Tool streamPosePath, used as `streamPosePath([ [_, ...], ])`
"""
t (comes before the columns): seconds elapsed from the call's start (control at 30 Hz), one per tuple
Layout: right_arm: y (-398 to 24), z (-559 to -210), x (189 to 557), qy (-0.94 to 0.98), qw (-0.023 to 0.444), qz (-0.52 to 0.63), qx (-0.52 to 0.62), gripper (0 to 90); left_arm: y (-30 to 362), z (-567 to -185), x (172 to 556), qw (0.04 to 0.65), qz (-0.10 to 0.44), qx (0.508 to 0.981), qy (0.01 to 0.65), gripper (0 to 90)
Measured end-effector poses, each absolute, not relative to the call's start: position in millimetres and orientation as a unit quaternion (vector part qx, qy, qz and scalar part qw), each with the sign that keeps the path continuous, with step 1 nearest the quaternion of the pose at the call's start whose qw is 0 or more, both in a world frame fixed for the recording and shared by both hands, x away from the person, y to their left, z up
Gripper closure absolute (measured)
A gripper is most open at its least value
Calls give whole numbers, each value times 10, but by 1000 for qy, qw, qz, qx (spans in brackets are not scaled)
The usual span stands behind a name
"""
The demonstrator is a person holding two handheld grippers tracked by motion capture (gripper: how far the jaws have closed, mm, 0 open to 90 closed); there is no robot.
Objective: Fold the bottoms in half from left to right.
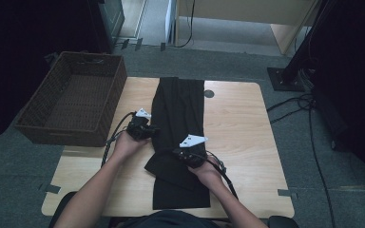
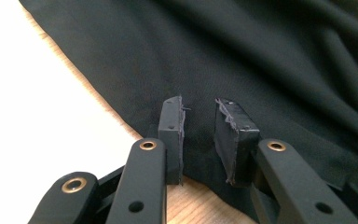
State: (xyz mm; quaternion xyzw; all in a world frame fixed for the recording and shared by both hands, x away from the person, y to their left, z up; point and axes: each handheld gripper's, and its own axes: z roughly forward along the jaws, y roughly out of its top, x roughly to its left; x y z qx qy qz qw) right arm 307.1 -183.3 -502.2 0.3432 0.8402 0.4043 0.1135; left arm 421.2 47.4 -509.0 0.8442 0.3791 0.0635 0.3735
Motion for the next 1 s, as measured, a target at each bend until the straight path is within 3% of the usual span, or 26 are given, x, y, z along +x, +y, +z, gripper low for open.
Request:
streamPosePath([
  [0.43,-1694,-4910,2777,819,51,480,311,891,460,-4962,4207,411,51,826,382,606],
  [0.5,-1647,-4946,2762,821,24,484,301,900,445,-4936,4200,420,54,823,378,599],
  [0.63,-1488,-5088,2705,854,53,440,274,900,360,-5014,4204,396,53,839,370,591],
  [1.0,-1641,-5191,2584,858,12,428,283,900,382,-5102,4272,392,71,834,381,558],
])
